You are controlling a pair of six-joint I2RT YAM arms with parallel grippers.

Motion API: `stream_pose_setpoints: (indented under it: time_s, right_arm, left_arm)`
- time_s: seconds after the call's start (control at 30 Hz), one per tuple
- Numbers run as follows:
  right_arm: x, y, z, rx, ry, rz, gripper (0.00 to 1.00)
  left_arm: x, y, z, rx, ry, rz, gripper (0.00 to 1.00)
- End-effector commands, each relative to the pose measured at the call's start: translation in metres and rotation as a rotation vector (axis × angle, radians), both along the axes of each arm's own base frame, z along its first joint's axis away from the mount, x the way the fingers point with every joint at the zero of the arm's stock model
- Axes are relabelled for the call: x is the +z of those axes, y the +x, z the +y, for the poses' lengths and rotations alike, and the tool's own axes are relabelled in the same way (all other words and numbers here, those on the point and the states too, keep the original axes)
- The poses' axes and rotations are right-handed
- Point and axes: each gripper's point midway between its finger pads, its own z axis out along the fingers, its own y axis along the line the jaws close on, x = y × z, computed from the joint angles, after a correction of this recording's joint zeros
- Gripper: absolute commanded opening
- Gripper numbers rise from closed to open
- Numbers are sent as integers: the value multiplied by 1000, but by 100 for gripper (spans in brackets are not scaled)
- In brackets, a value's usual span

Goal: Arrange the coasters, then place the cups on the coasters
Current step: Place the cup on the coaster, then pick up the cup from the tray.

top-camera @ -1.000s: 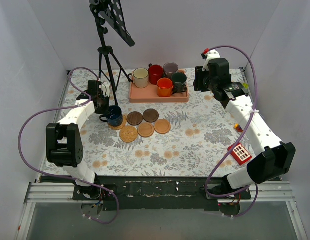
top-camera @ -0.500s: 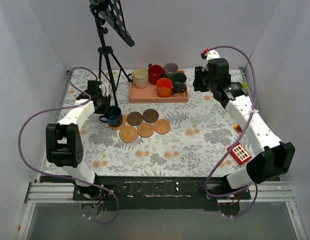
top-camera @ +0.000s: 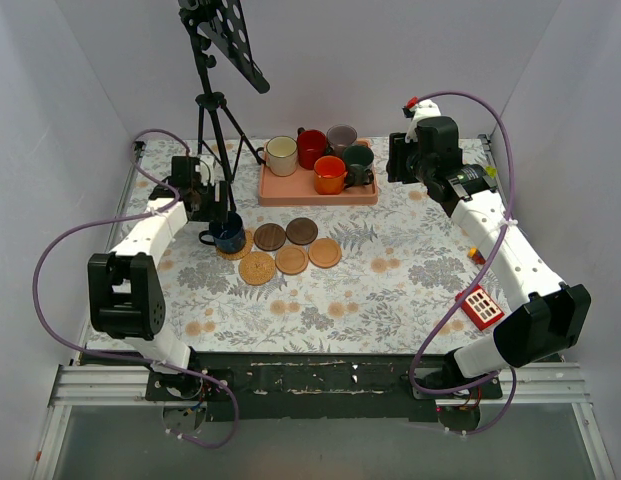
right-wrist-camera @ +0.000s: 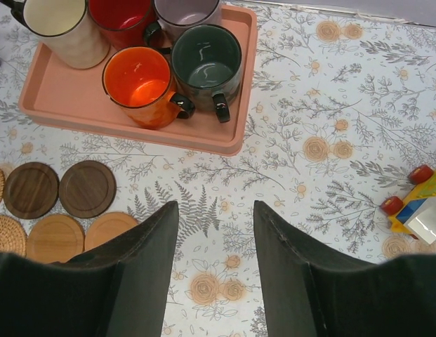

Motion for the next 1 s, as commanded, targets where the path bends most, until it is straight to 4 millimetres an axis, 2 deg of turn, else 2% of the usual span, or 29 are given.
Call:
stream_pose_setpoints:
  time_s: [0.0, 0.07, 0.2, 0.23, 0.3, 0.37, 0.47, 0.67, 0.77, 0.97]
  right_arm:
    - [18, 2, -9, -31, -19, -52, 56]
    - [22, 3, -10, -25, -28, -65, 58]
    - [17, 10, -6, -5, -41, -57, 59]
    - [17, 12, -1, 17, -41, -55, 59]
    - [12, 17, 7, 59, -42, -42, 59]
    - [8, 24, 13, 87, -50, -39, 60]
    - [2, 40, 20, 95, -61, -6, 59]
    - [-7, 78, 32, 89, -89, 19, 57]
    - [-10, 106, 40, 79, -75, -8, 58]
    - [-38, 161, 56, 82, 27, -10, 58]
  left_arm:
    - [82, 21, 0, 51, -53, -247, 79]
    - [102, 23, -1, 69, -80, -310, 88]
    - [152, 24, 12, 173, -90, -511, 93]
    - [162, 23, 17, 206, -90, -557, 98]
    - [185, 17, 25, 258, -97, -647, 98]
    - [199, 13, 26, 288, -123, -698, 98]
    - [207, 8, 27, 353, -202, -717, 98]
    - [199, 5, 24, 453, -300, -639, 98]
    - [193, 2, 34, 528, -276, -609, 98]
    - [206, 3, 32, 508, -274, -624, 98]
